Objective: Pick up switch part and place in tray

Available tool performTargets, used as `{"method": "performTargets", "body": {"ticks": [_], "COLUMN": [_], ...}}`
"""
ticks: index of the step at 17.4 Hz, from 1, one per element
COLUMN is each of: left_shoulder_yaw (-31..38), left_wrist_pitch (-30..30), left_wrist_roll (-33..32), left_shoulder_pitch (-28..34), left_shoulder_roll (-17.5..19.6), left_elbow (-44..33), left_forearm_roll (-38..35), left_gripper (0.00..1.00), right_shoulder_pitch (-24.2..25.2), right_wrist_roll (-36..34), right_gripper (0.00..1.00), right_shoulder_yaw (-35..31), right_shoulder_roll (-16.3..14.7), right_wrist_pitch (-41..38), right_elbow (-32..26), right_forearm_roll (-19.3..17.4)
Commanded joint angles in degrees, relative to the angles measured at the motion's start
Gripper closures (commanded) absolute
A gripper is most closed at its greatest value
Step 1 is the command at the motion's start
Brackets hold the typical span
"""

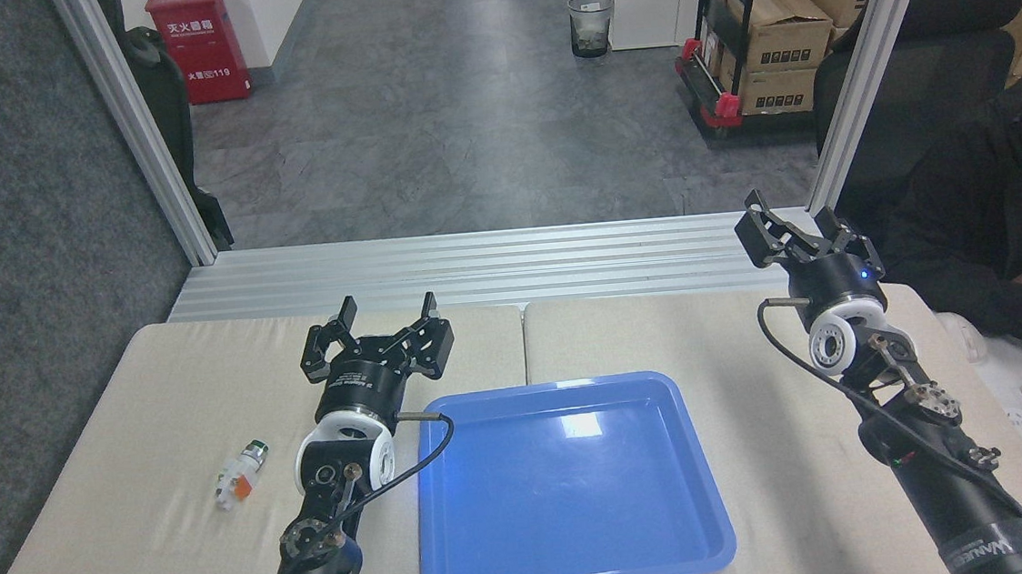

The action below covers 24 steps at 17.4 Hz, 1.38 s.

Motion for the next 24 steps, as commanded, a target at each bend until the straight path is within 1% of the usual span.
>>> {"method": "performTargets", "body": {"ticks": [1,6,10,14,21,24], "left_shoulder_yaw": [-1.6,-1.3,-0.7,-0.7,-0.7,-1.1], "left_wrist_pitch": [0.0,0.8,1.7,1.3,0.9,0.4], "left_wrist_roll": [0.4,0.5,1.7,2.0,1.8,1.6], "left_shoulder_pitch": [-0.2,-0.3,-0.5,-0.4,-0.2,0.1], "left_shoulder_roll": [-1.9,-2.0,-1.1,-0.1,0.2,3.0], "left_elbow": [0.9,0.4,0.5,0.6,0.5,0.7], "left_forearm_roll": [0.4,0.6,3.7,3.7,3.7,3.7], "left_gripper": [0.01,0.00,0.00,0.00,0.00,0.00], "right_shoulder_pitch": [0.0,0.0,0.0,0.0,0.0,0.0], "right_wrist_roll": [0.0,0.0,0.0,0.0,0.0,0.0], "right_gripper": [0.01,0.01,0.01,0.01,0.01,0.01], "right_shoulder_yaw": [0.0,0.0,0.0,0.0,0.0,0.0], "right_shoulder_roll": [0.1,0.1,0.1,0.0,0.0,0.0], "right_wrist_pitch": [0.0,0.0,0.0,0.0,0.0,0.0], "right_elbow": [0.0,0.0,0.0,0.0,0.0,0.0], "right_forearm_roll": [0.0,0.0,0.0,0.0,0.0,0.0]}}
